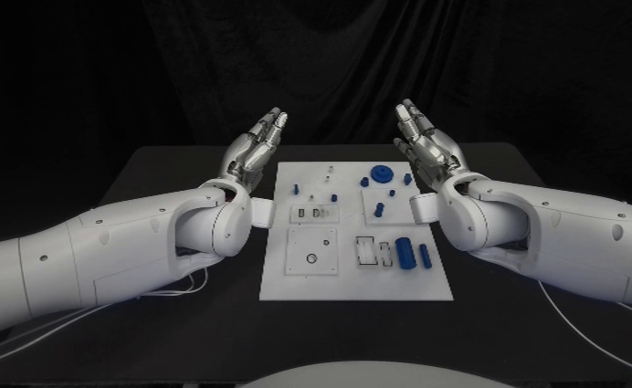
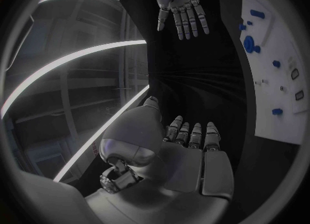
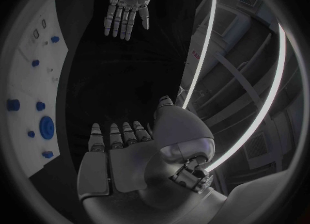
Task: Assemble the parts on the task board
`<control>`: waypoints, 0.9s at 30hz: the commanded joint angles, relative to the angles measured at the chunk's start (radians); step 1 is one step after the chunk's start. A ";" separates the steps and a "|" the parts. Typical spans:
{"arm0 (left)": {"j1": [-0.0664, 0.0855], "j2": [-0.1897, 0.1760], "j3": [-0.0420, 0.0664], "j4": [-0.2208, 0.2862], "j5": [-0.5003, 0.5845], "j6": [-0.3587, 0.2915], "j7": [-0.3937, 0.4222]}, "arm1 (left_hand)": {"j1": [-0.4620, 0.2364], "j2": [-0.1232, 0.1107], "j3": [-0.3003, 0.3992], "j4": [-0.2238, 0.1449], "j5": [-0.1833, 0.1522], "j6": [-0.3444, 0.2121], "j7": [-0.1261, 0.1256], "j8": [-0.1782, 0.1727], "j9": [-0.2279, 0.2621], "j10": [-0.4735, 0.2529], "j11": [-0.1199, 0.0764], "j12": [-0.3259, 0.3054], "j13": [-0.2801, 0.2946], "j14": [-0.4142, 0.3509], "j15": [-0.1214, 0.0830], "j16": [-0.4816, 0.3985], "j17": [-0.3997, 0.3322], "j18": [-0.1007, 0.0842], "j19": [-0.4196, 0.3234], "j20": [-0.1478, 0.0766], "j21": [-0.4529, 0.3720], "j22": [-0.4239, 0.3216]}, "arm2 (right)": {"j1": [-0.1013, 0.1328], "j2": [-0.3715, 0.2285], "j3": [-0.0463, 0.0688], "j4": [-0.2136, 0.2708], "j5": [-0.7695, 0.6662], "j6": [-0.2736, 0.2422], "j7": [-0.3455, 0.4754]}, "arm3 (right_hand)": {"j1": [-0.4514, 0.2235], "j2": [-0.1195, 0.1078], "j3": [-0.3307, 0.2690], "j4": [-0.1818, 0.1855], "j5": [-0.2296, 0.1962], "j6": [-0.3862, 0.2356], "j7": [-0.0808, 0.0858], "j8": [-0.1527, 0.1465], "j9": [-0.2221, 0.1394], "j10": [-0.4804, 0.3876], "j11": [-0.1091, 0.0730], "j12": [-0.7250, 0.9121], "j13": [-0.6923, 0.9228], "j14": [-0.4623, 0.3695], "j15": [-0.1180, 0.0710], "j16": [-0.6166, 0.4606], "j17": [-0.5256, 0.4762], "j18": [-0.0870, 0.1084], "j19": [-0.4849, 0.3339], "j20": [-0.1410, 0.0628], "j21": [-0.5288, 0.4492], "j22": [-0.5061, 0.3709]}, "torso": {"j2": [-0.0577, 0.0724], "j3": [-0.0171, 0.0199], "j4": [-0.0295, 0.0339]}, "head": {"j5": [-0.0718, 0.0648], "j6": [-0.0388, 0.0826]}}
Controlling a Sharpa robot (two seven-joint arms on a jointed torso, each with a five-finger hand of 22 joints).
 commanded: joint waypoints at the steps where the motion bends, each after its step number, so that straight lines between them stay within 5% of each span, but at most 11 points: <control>1: 0.026 -0.001 -0.023 -0.006 0.052 0.250 0.115 | 0.045 0.008 -0.009 0.013 0.014 0.014 -0.001 0.008 0.002 0.000 -0.006 -0.004 -0.002 0.000 0.001 -0.004 -0.002 0.010 -0.001 0.016 -0.006 -0.001 | 0.031 -0.006 -0.027 -0.008 0.036 0.246 -0.034 | 0.053 0.002 -0.013 0.010 0.013 0.023 0.013 0.006 0.006 -0.002 0.052 -0.005 -0.001 0.000 0.064 -0.004 -0.002 0.021 0.000 0.034 -0.004 -0.002 | 0.001 -0.0011 -0.0002 | 0.000 -0.004; 8: 0.059 -0.002 -0.065 -0.014 0.079 0.387 0.165 | 0.054 0.007 -0.008 0.013 0.014 0.023 0.002 0.009 0.003 0.000 -0.001 -0.004 -0.002 0.000 0.012 -0.004 -0.002 0.009 -0.001 0.026 -0.006 -0.001 | 0.073 -0.013 -0.076 -0.018 0.054 0.380 -0.047 | 0.067 -0.002 -0.007 0.010 0.013 0.036 0.023 0.009 0.008 -0.002 0.072 -0.005 -0.001 0.000 0.102 -0.004 -0.002 0.023 0.000 0.050 -0.004 -0.002 | 0.001 -0.0011 -0.0002 | 0.000 -0.004; 12: 0.065 -0.002 -0.074 -0.015 0.084 0.416 0.175 | 0.058 0.007 -0.008 0.013 0.014 0.028 0.003 0.010 0.004 0.000 0.000 -0.004 -0.002 0.000 0.017 -0.004 -0.002 0.009 -0.001 0.032 -0.006 -0.001 | 0.082 -0.015 -0.086 -0.020 0.058 0.407 -0.049 | 0.087 -0.006 0.000 0.010 0.013 0.057 0.042 0.015 0.012 -0.002 0.096 -0.005 -0.001 0.000 0.151 -0.004 -0.002 0.019 0.013 0.080 0.008 0.007 | 0.001 -0.0011 -0.0002 | 0.000 -0.004; 14: 0.067 -0.002 -0.076 -0.016 0.085 0.421 0.177 | 0.066 0.006 -0.008 0.013 0.014 0.032 0.006 0.010 0.004 0.000 0.005 -0.004 -0.002 0.000 0.026 -0.004 -0.002 0.011 -0.001 0.044 -0.006 -0.001 | 0.083 -0.015 -0.088 -0.020 0.059 0.412 -0.050 | 0.105 -0.009 0.002 0.009 0.013 0.086 0.066 0.027 0.017 -0.002 0.111 -0.002 0.000 0.004 0.169 0.001 0.001 0.021 0.037 0.100 0.023 0.017 | 0.001 -0.0011 -0.0002 | 0.000 -0.004; 15: 0.065 -0.017 -0.076 -0.066 0.024 0.462 0.216 | 0.070 0.006 -0.008 0.013 0.014 0.035 0.007 0.010 0.004 0.000 0.007 -0.004 -0.002 0.000 0.029 -0.004 -0.002 0.013 -0.001 0.050 -0.006 -0.001 | 0.086 -0.072 -0.088 -0.022 0.042 0.475 -0.064 | 0.118 -0.011 0.005 0.008 0.013 0.091 0.069 0.030 0.018 -0.001 0.117 0.004 0.002 0.010 0.178 0.007 0.005 0.022 0.049 0.110 0.030 0.021 | 0.007 -0.0017 0.0001 | -0.034 -0.081; 16: 0.065 -0.019 -0.076 -0.065 0.024 0.461 0.217 | 0.075 0.005 -0.008 0.013 0.014 0.039 0.006 0.011 0.005 0.000 0.008 -0.004 -0.002 0.000 0.033 -0.004 -0.002 0.015 -0.001 0.057 -0.006 -0.001 | 0.087 -0.073 -0.088 -0.022 0.039 0.475 -0.063 | 0.129 -0.012 0.007 0.007 0.013 0.095 0.074 0.033 0.018 0.001 0.126 0.009 0.004 0.020 0.191 0.014 0.009 0.022 0.065 0.124 0.039 0.026 | 0.007 -0.0018 0.0000 | -0.036 -0.081; 17: 0.065 -0.021 -0.076 -0.064 0.023 0.461 0.221 | 0.083 0.002 -0.008 0.013 0.013 0.047 0.005 0.012 0.005 0.004 0.009 -0.002 0.000 0.000 0.040 -0.004 -0.002 0.019 -0.001 0.070 -0.006 -0.001 | 0.088 -0.078 -0.088 -0.023 0.026 0.474 -0.061 | 0.180 -0.015 0.017 0.002 0.013 0.115 0.085 0.043 0.021 0.011 0.154 0.044 0.013 0.116 0.221 0.068 0.037 0.014 0.172 0.139 0.095 0.053 | 0.008 -0.0024 -0.0003 | -0.035 -0.081; 18: 0.065 -0.022 -0.076 -0.064 0.021 0.461 0.222 | 0.087 0.002 -0.009 0.013 0.014 0.053 0.005 0.013 0.006 0.007 0.011 -0.001 0.001 0.000 0.042 -0.004 -0.002 0.022 0.000 0.074 -0.005 -0.001 | 0.089 -0.082 -0.088 -0.023 0.017 0.472 -0.060 | 0.193 -0.016 0.018 0.003 0.013 0.120 0.089 0.045 0.022 0.013 0.160 0.055 0.015 0.144 0.223 0.079 0.043 0.011 0.202 0.140 0.109 0.058 | 0.008 -0.0035 -0.0003 | -0.036 -0.081; 21: 0.065 -0.030 -0.076 -0.063 0.004 0.458 0.227 | 0.093 0.003 -0.008 0.013 0.014 0.058 0.005 0.013 0.006 0.010 0.013 0.000 0.002 0.000 0.051 -0.004 -0.002 0.025 0.002 0.085 -0.004 0.001 | 0.091 -0.092 -0.088 -0.023 -0.014 0.467 -0.058 | 0.263 -0.028 0.024 -0.009 0.013 0.167 0.123 0.064 0.028 0.028 0.189 0.111 0.022 0.373 0.246 0.182 0.089 -0.008 0.468 0.144 0.227 0.103 | 0.009 -0.0035 -0.0007 | -0.036 -0.081; 24: 0.064 -0.040 -0.076 -0.059 -0.018 0.451 0.232 | 0.104 0.000 -0.008 0.013 0.013 0.066 0.005 0.015 0.007 0.015 0.015 0.001 0.003 0.000 0.058 -0.004 -0.002 0.028 0.005 0.096 0.000 0.003 | 0.097 -0.101 -0.088 -0.022 -0.048 0.459 -0.060 | 0.317 -0.035 0.030 -0.028 0.013 0.203 0.144 0.075 0.032 0.050 0.217 0.165 0.029 0.578 0.248 0.262 0.117 -0.008 0.614 0.141 0.283 0.118 | 0.011 -0.0055 -0.0013 | -0.035 -0.081; 27: 0.064 -0.050 -0.076 -0.057 -0.031 0.444 0.236 | 0.122 -0.003 -0.007 0.012 0.014 0.079 0.009 0.016 0.008 0.029 0.021 0.006 0.007 0.000 0.067 -0.004 -0.002 0.031 0.010 0.108 0.004 0.007 | 0.107 -0.105 -0.088 -0.026 -0.091 0.450 -0.061 | 0.356 -0.041 0.029 -0.047 0.013 0.236 0.158 0.084 0.035 0.070 0.231 0.209 0.033 0.652 0.244 0.266 0.113 -0.004 0.702 0.141 0.298 0.113 | 0.016 -0.0067 0.0022 | -0.039 -0.081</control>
